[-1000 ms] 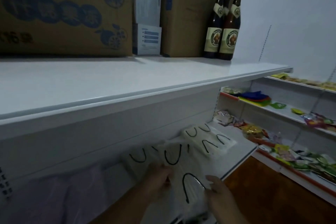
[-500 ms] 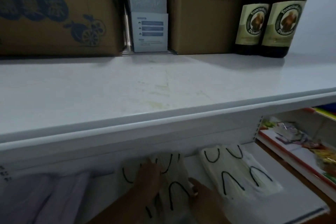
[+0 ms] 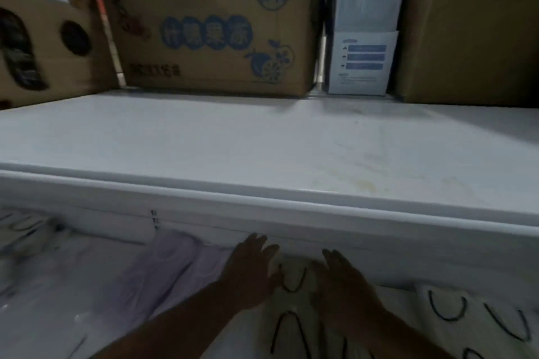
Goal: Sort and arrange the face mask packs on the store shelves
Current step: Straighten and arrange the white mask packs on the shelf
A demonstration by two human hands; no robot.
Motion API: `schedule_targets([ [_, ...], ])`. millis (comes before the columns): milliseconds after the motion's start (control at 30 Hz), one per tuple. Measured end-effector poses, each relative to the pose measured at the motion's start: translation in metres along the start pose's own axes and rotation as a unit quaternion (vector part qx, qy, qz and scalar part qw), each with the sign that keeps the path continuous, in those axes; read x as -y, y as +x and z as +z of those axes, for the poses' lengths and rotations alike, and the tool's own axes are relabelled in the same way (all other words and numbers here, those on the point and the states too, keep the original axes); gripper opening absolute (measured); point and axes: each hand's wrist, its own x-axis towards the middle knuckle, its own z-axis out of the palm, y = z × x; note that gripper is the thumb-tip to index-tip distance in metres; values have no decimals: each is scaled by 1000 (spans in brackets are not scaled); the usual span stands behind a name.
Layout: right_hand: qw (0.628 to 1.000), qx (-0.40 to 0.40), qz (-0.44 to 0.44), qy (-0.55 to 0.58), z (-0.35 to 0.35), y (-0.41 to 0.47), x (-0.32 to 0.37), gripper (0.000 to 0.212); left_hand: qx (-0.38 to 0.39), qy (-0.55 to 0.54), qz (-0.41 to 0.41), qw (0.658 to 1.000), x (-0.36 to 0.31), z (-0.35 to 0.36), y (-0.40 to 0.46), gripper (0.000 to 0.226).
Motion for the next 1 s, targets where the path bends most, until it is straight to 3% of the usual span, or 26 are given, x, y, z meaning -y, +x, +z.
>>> schedule_targets([
  [233, 988, 30, -155, -1, 17, 53, 128, 77, 9, 32, -185, 982, 174, -20, -89, 71],
  [367, 979, 60, -187, 46, 33, 68, 222, 80, 32, 84, -222, 971, 257, -36, -154, 74],
  [467, 972, 79, -208, 73, 47, 73, 288, 80, 5, 69, -249, 966, 317, -47, -206, 74],
  [567, 973, -35, -227, 1, 48, 75, 355, 76, 0, 61, -280, 958, 379, -57, -253, 72],
  [667, 971, -50, -228, -40, 53, 84, 416, 85, -15, 42, -294, 955, 431, -58, -288, 71],
  [767, 969, 85, -232, 5, 69, 93, 461, 84, -22, 37, -298, 954, 471, -50, -313, 71],
  [1000, 965, 140, -222, 7, 77, 110, 539, 81, 13, 45, -286, 957, 534, -21, -330, 73],
])
